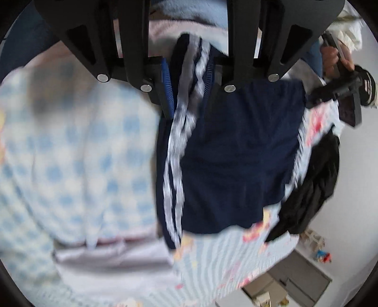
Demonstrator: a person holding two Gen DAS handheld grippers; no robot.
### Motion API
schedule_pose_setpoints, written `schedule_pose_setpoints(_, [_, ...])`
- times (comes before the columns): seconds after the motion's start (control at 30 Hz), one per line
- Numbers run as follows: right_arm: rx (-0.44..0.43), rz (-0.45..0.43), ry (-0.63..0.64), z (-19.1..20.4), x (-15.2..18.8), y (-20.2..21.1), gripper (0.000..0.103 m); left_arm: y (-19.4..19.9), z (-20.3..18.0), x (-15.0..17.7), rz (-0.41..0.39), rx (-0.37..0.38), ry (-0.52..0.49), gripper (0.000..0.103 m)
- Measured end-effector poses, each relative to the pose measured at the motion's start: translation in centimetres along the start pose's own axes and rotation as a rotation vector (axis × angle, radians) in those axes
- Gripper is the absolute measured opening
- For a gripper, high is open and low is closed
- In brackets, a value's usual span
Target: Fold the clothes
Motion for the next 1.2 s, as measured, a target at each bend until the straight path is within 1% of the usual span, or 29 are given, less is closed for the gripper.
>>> schedule_pose_setpoints(0.03, [-0.002, 0.019, 0.001, 0.0, 0.6, -0.5, 0.024, -0.1, -0.1, 0.3, 0.008, 0.002, 0.0, 0.038])
schedule_pose_setpoints(0.1, [0.001, 0.021, 0.012, 0.3, 1.0, -0.4, 0.024, -0.4, -0.4, 0.8, 0.023, 0.007, 0.0, 0.036])
schedule_pose_setpoints(0.23, [0.013, 0.013, 0.032, 0.7, 1.3, 0.8, 0.025, -0.9, -0.9, 2.0, 0.056, 0.016, 0.002, 0.039])
schedule_pose_setpoints(0.27, [0.006, 0.015, 0.026, 0.7, 1.5, 1.1, 0.031, -1.1, -0.7, 2.4, 0.067, 0.018, 0.01, 0.039])
schedule_pose_setpoints(0.3, [-0.003, 0.018, 0.02, 0.6, 1.9, 1.4, 0.041, -1.2, -0.7, 2.8, 0.071, 0.027, 0.015, 0.039])
schedule_pose_setpoints(0.33, [-0.011, 0.021, 0.014, 0.4, 2.3, 1.6, 0.045, -1.3, -0.7, 3.2, 0.076, 0.035, 0.02, 0.039])
schedule_pose_setpoints(0.37, [-0.026, 0.037, 0.004, 0.4, 2.9, 1.4, 0.049, -1.5, -0.7, 3.4, 0.078, 0.042, 0.024, 0.039])
schedule_pose_setpoints(0.4, [-0.042, 0.057, -0.006, 0.4, 3.6, 1.1, 0.049, -1.6, -0.8, 3.4, 0.076, 0.047, 0.027, 0.036])
schedule_pose_setpoints(0.43, [-0.047, 0.068, -0.021, 0.3, 3.9, 0.7, 0.049, -1.7, -1.0, 3.4, 0.071, 0.049, 0.025, 0.03])
schedule_pose_setpoints(0.47, [-0.049, 0.078, -0.037, 0.3, 4.2, 0.3, 0.04, -1.6, -1.3, 3.3, 0.061, 0.043, 0.013, 0.021])
schedule_pose_setpoints(0.5, [-0.042, 0.067, -0.034, 0.5, 4.0, 0.2, 0.025, -1.4, -1.6, 3.1, 0.051, 0.039, 0.001, 0.011])
schedule_pose_setpoints(0.57, [-0.032, 0.04, -0.011, 1.2, 3.6, 0.5, 0.011, -0.7, -2.3, 2.9, 0.037, 0.022, -0.034, 0.011])
schedule_pose_setpoints(0.63, [-0.045, 0.018, 0.006, 1.6, 3.3, 1.5, 0.01, -0.2, -2.6, 2.9, 0.047, 0.018, -0.047, 0.01])
schedule_pose_setpoints(0.73, [-0.084, 0.031, -0.021, 1.4, 3.4, 2.2, 0.01, 0.2, -2.4, 3.3, 0.07, 0.012, -0.051, 0.01])
schedule_pose_setpoints(0.8, [-0.078, 0.043, -0.007, 1.7, 3.7, 2.2, 0.01, 0.3, -2.2, 3.6, 0.087, 0.005, -0.053, 0.01])
schedule_pose_setpoints(0.83, [-0.074, 0.048, 0.001, 1.9, 3.9, 2.2, 0.01, 0.4, -2.1, 3.8, 0.101, -0.006, -0.058, 0.011])
schedule_pose_setpoints(0.87, [-0.069, 0.047, 0.008, 2.2, 4.0, 2.4, 0.01, 0.3, -2.2, 4.0, 0.131, -0.033, -0.075, 0.011])
schedule_pose_setpoints(0.9, [-0.065, 0.045, 0.015, 2.4, 4.0, 2.5, 0.01, 0.3, -2.2, 4.2, 0.161, -0.06, -0.092, 0.015])
schedule_pose_setpoints(0.93, [-0.059, 0.041, 0.024, 2.8, 3.9, 2.6, 0.01, 0.4, -2.2, 4.2, 0.179, -0.08, -0.106, 0.016])
schedule_pose_setpoints(0.97, [-0.053, 0.037, 0.032, 3.2, 3.8, 2.7, 0.015, 0.9, -2.3, 3.8, 0.169, -0.08, -0.109, 0.019])
schedule_pose_setpoints(1.0, [-0.048, 0.034, 0.043, 3.2, 3.6, 3.0, 0.018, 1.4, -2.3, 3.2, 0.155, -0.077, -0.1, 0.029])
schedule_pose_setpoints(1.03, [-0.044, 0.033, 0.053, 3.1, 3.4, 3.3, 0.021, 2.1, -2.0, 2.3, 0.13, -0.075, -0.09, 0.036])
schedule_pose_setpoints(1.1, [-0.06, 0.023, 0.065, 2.8, 2.7, 4.4, 0.033, 3.9, -1.2, -0.3, 0.055, -0.07, -0.071, 0.038])
schedule_pose_setpoints(1.17, [-0.062, -0.046, 0.055, 1.9, 0.4, 6.3, 0.035, 5.2, -0.3, -3.0, -0.012, -0.084, -0.057, 0.039])
schedule_pose_setpoints(1.2, [-0.063, -0.083, 0.048, 1.5, -0.8, 7.3, 0.035, 5.2, -0.1, -4.2, -0.03, -0.102, -0.068, 0.039])
Point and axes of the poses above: each gripper's, at about its wrist camera, not at the fingertips, and y roughly against the way its jaws point, z to its left, x to its underside, the point moved 7 cm from there along -y, roughly the way its jaws point, and after that the axes turned 1 degree about y, right-handed, at the moved point
